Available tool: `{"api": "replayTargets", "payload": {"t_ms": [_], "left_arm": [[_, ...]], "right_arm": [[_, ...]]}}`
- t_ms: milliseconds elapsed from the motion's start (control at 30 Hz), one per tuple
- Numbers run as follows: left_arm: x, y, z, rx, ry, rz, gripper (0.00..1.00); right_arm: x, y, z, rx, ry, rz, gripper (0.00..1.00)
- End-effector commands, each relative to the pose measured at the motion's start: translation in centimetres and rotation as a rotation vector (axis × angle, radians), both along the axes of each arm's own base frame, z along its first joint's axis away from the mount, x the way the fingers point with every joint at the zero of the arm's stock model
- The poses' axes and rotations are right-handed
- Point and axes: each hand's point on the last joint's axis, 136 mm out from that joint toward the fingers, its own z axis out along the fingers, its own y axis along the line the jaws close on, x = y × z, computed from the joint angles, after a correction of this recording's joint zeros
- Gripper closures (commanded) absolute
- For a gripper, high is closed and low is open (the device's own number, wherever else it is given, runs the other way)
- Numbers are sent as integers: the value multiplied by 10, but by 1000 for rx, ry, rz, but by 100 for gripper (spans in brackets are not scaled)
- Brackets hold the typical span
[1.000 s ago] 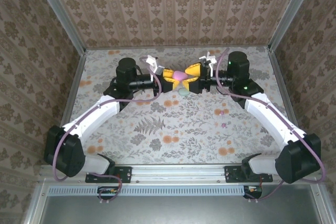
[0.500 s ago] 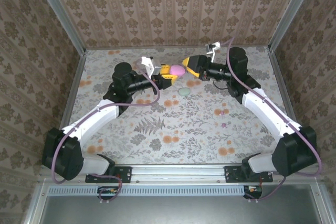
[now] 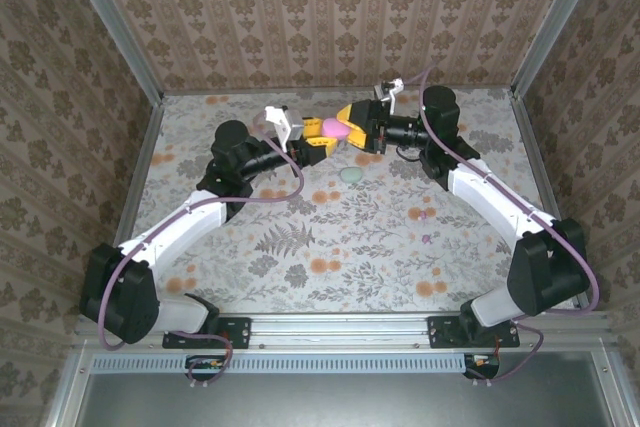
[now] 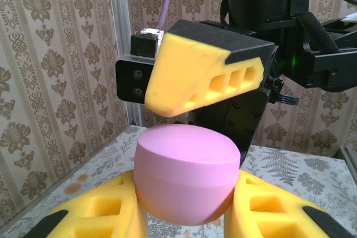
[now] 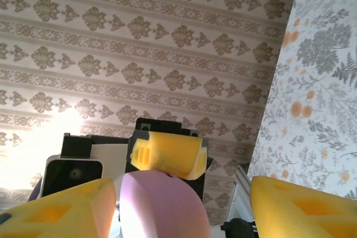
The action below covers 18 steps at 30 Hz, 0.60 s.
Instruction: Insert wireless bluetooth earbuds into charging case
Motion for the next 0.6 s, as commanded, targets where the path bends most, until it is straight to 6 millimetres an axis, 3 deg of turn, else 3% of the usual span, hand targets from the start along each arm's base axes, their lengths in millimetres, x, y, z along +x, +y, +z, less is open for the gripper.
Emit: {"api": "replayTargets", "payload": {"t_ms": [0, 300, 400, 567], "left_arm": [[-2, 1, 10, -43, -11, 2, 71], [-3, 0, 11, -48, 0, -14, 70], [-2, -1, 10, -42, 3, -18, 69], [0, -2, 10, -48, 11, -18, 63]], "right_arm": [[-11, 6, 18, 37, -57, 63, 41], [-11, 4, 17, 22, -77, 43, 68], [-9, 3, 16, 16, -56, 22, 74], [-7, 2, 17, 57, -34, -19, 75]]}}
